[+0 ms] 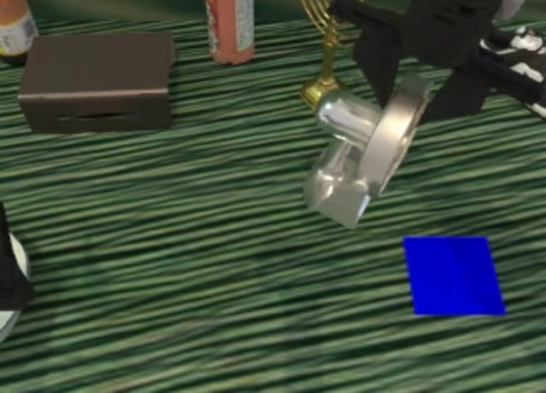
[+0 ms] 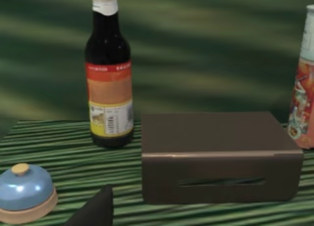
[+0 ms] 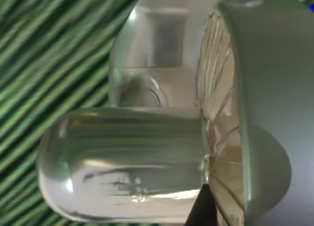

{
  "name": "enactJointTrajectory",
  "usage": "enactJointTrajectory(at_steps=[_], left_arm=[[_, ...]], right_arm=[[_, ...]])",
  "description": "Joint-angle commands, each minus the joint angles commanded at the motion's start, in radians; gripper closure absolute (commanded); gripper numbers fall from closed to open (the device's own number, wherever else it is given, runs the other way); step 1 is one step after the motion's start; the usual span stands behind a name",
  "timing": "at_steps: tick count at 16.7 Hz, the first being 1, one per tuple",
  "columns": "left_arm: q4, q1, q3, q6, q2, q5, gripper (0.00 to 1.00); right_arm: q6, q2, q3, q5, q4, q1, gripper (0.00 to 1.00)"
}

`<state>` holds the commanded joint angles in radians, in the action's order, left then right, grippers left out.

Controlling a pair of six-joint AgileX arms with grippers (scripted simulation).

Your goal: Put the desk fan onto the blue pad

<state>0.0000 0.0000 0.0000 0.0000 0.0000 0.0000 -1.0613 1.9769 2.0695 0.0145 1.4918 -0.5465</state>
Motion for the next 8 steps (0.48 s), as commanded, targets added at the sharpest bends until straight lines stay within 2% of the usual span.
enactJointTrajectory(at_steps=[4, 8], left_arm=[[0.000, 0.000, 0.000, 0.000, 0.000, 0.000, 0.00], [0.000, 0.000, 0.000, 0.000, 0.000, 0.000, 0.00]], right_arm=[[-0.445, -0.117, -0.201, 0.026, -0.037, 0.024, 1.00], [-0.780, -0.197, -0.384, 0.050, -0.056, 0.046, 1.00]])
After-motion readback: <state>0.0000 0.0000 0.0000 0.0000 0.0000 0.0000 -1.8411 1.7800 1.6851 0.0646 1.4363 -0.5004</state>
